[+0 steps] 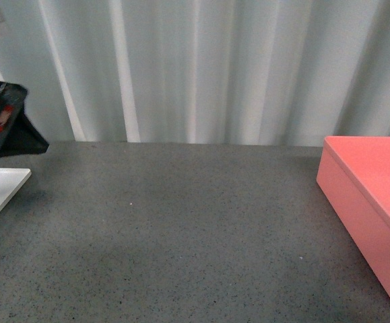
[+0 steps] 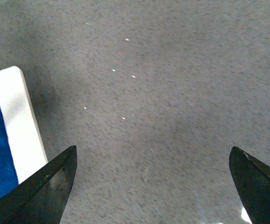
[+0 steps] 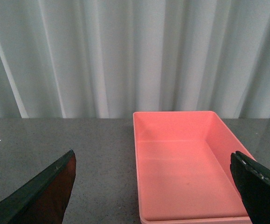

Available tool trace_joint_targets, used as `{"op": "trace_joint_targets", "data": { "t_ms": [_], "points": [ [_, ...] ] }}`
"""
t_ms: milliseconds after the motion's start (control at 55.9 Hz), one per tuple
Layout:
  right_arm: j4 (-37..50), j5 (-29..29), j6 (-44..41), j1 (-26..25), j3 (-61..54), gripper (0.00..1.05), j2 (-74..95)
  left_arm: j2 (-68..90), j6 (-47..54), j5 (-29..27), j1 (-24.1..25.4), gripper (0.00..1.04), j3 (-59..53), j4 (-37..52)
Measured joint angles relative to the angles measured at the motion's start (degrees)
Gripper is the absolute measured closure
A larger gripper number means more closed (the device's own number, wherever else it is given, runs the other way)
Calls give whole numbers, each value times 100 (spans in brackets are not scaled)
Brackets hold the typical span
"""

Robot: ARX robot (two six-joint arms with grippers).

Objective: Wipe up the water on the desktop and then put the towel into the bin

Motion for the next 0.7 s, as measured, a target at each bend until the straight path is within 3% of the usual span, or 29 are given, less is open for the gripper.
{"op": "trace_joint_targets", "data": {
  "t_ms": [54,215,358,483,698],
  "points": [
    [0,2,0,0,0,7,0,870,138,-310,33,7,1075,-345],
    [0,2,0,0,0,7,0,2103,251,-793,173,7,2920,-957],
    [0,2,0,0,0,7,0,3348,199,-1685,538,7,4868,-1482],
    [0,2,0,0,0,7,0,3985,-144,-1779,855,7,5700,-2092],
    [0,2,0,0,0,7,0,4343,-570,-1856,1075,7,5818,-2173]
  ]
}}
